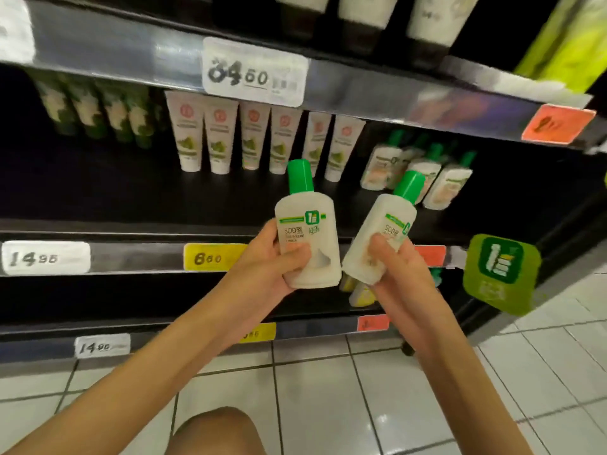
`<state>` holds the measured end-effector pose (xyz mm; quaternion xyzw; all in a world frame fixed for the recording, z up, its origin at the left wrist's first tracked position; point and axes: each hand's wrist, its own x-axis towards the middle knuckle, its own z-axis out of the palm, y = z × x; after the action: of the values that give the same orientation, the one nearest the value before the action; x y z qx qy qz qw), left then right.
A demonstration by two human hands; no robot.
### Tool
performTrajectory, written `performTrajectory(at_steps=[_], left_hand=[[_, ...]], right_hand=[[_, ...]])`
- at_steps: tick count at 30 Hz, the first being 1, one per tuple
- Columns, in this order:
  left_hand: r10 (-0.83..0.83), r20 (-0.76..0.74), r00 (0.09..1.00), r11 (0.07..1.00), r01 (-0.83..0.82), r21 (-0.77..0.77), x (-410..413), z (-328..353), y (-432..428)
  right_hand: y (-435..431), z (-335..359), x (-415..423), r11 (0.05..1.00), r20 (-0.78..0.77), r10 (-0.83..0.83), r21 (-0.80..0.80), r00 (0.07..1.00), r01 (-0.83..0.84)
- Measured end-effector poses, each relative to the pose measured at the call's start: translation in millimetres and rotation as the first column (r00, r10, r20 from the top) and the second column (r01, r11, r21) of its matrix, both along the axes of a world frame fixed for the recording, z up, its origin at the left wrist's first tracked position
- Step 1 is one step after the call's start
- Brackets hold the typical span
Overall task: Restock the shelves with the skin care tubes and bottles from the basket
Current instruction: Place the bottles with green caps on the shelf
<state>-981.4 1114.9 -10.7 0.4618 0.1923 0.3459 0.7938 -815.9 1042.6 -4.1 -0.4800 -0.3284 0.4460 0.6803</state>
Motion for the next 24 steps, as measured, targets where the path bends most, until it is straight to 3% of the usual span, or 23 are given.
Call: performTrajectory(at_steps=[5, 9, 13, 20, 22, 24], left_hand=[[0.129, -0.116, 0.985, 0.981, -0.109, 0.163, 30, 8, 14], [0.182, -0.117, 0.976, 0.968, -0.157, 0.197, 30, 7, 23], [0.197, -0.155, 0.968, 0.96, -0.159, 0.23, 25, 1, 28], [0.229, -0.216, 0.949, 0.961, -0.185, 0.207, 22, -10, 32], [0.234, -0.226, 0.946, 0.96, -0.187, 0.208, 21, -14, 34], [0.225, -0.234, 0.946, 0.962, -0.177, 0.21, 20, -17, 36]], right_hand=[[39, 12, 42, 0.955, 0.231, -0.294, 0.041, 0.928, 0.292], [79, 7, 78, 0.891, 0.454, -0.421, 0.043, 0.785, 0.453], [104, -12, 101, 0.906, 0.485, -0.359, -0.026, 0.797, 0.423], [118, -23, 113, 0.924, 0.556, -0.316, -0.006, 0.769, 0.384], [116, -27, 105, 0.874, 0.567, -0.436, 0.081, 0.699, 0.48], [117, -31, 94, 0.778, 0.632, -0.544, 0.135, 0.552, 0.613]])
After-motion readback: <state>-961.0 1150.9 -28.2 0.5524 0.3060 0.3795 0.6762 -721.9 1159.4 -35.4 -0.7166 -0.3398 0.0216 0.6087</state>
